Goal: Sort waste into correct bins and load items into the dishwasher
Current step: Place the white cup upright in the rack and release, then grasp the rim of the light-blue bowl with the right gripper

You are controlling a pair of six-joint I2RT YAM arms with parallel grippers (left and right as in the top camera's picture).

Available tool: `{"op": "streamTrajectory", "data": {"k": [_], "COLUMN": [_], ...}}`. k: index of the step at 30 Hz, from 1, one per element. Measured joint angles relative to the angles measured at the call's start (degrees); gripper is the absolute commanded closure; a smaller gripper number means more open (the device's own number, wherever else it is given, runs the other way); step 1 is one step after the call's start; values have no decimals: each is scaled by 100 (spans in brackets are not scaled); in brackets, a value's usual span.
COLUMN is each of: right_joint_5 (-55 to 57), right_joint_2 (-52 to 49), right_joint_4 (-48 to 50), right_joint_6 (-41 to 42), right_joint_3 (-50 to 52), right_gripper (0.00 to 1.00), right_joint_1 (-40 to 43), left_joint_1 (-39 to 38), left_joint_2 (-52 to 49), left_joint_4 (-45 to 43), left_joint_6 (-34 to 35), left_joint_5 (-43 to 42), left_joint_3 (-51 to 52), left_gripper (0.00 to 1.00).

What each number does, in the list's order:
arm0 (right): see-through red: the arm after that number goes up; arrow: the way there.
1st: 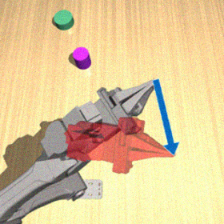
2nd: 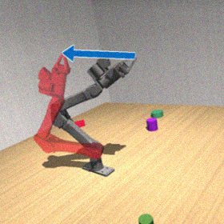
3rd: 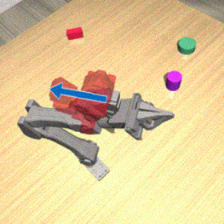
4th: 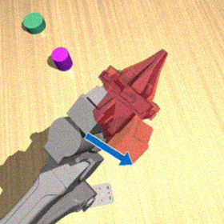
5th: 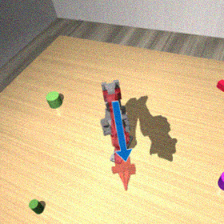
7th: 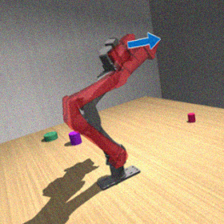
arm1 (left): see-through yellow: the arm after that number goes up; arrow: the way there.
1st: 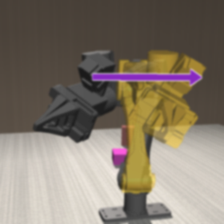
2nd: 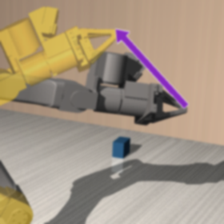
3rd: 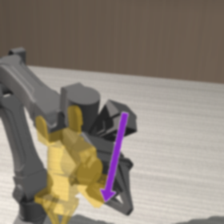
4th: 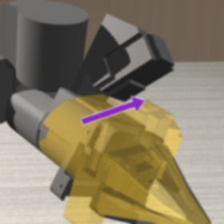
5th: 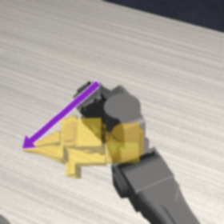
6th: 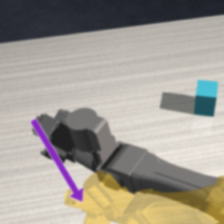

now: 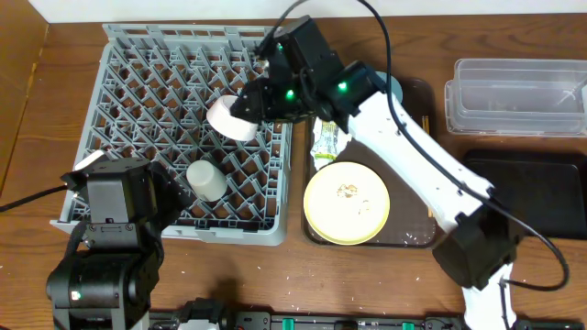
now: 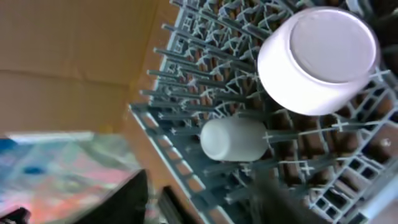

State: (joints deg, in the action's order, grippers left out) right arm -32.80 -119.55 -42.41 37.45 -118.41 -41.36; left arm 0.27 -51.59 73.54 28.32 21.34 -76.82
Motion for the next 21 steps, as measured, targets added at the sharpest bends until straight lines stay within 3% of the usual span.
{"op": "streamTrajectory", "data": {"k": [4, 8, 15, 21], "right_joint_5": [944, 1987, 3250, 3493], "right_joint_2": [11, -20, -66, -573], "right_joint_4": [-599, -1040, -1036, -570], "right_joint_6": [-219, -332, -662, -691], "right_joint_3": [-7, 9, 9, 9], "right_gripper": [33, 33, 37, 38], "right_joint_1": [-118, 278, 1482, 1644], "left_joint_1": [0, 0, 0, 0], "left_joint_2": [0, 0, 0, 0], "left_joint_4": [2, 0, -2, -2], "left_joint_6": [0, 0, 0, 0], "left_joint_5": [2, 0, 0, 2], "left_joint_3": [0, 0, 0, 0], "left_gripper": [2, 2, 2, 2]}}
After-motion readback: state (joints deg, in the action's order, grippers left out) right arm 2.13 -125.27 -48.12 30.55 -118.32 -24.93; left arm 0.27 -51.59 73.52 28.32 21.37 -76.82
